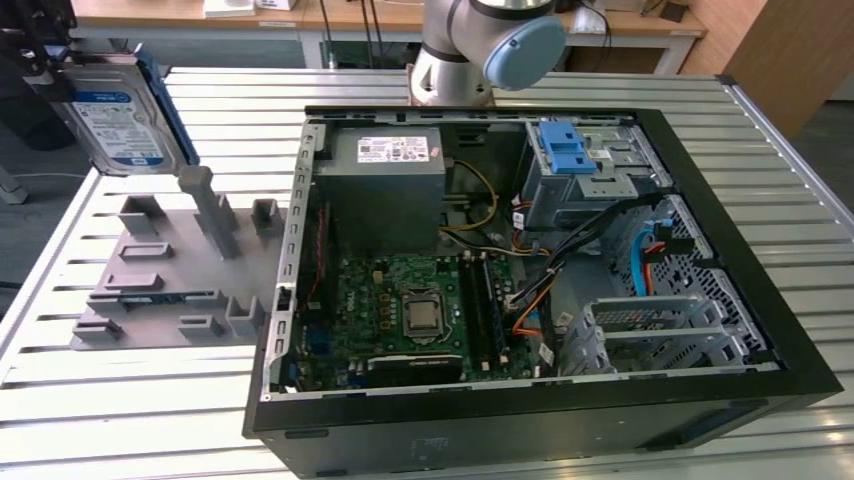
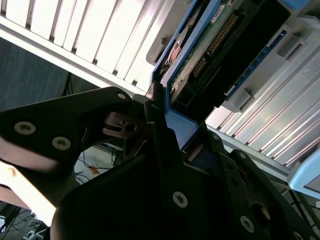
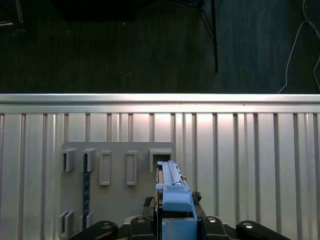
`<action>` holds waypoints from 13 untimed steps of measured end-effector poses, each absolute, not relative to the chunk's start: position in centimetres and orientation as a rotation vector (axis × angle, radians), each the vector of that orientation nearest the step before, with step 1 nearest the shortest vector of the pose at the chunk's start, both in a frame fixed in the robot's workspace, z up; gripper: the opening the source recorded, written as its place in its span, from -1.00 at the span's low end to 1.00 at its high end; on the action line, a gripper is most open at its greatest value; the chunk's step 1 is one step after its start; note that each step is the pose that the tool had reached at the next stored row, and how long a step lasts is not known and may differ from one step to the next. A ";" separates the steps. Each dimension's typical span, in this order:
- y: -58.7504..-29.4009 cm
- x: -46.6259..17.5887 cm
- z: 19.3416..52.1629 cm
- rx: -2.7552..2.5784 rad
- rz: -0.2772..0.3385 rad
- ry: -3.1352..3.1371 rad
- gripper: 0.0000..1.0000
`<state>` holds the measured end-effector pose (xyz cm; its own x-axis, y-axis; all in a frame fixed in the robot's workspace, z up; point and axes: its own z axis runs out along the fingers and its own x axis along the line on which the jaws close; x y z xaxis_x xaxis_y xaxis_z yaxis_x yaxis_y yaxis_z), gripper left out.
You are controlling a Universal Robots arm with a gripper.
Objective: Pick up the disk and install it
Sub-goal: 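Pick up the disk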
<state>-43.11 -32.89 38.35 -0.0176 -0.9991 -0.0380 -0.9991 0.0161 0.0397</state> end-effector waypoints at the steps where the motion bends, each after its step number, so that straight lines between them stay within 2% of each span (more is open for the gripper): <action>1: -32.9 -43.1 38.4 2.201 -0.086 -2.239 -0.26; 13: -32.9 -43.1 39.1 2.201 -0.086 -2.239 -0.26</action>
<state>-43.11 -32.88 39.10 -0.0176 -0.9991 -0.0381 -0.9991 0.0161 0.0397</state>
